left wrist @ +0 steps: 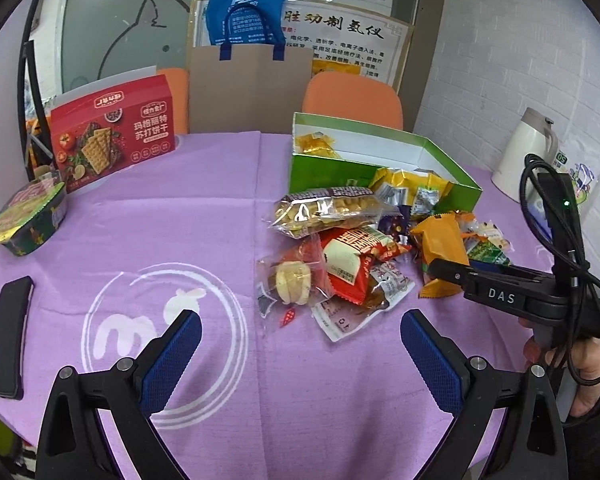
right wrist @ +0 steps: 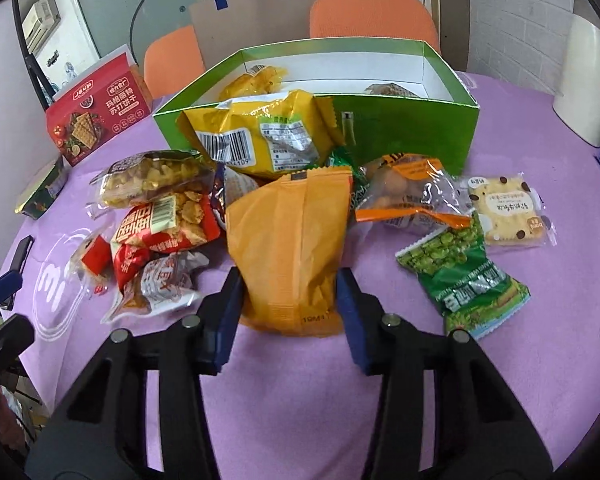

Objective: Organize snacks
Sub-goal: 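Grasp the orange pouch with the right gripper while the left grasps the clear cake bag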

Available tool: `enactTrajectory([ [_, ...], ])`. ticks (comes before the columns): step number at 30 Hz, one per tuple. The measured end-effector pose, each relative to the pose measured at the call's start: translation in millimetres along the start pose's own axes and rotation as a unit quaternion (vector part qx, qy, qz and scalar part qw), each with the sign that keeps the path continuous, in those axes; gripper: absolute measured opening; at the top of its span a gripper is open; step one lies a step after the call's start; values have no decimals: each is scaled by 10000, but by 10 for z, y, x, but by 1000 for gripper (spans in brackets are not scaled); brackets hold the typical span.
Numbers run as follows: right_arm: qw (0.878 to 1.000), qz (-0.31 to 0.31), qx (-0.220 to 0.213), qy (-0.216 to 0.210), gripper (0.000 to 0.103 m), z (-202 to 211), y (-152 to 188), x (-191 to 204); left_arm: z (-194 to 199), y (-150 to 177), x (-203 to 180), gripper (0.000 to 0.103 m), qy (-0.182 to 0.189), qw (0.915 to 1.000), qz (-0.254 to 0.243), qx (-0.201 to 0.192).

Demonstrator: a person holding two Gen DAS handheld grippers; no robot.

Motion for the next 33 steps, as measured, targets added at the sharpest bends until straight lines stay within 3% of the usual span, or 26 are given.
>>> enactTrajectory([
  [4,9993,244,141,-253,48,253,250,-11,-109,36,-139,97,186,9996,-136,169],
  [8,9997,226,133,-30,49,418,493,-180,-212,43,-285,91,307,9987,-285,277],
  [16,9999,112,-49,-66,55,553,482,-220,-394,-252,149,90,-31,9997,128,203],
  [19,9998,150,-74,-95,55,546,477,-159,-568,-257,204,73,-31,9992,78,390],
  [21,9998,183,-66,-79,56,534,490,-134,-676,-220,205,66,158,9982,179,550],
  [23,9998,186,-59,-51,56,525,498,-131,-778,-182,215,65,216,9971,243,681],
  [26,9999,150,-30,-32,57,510,508,-149,-832,-99,201,48,342,9954,326,829],
  [33,9999,113,30,-2,62,464,555,-178,-562,24,151,48,264,9969,211,707],
])
Point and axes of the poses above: each gripper's, at about its wrist camera, not at the fingertips, and z roughly against the way its jaws point, x to its left, y to its underside, the point moved 10 cm from there along -z, roughly the way its jaws point, and after that the axes turned 2 degrees about x, right-handed, at the moved point
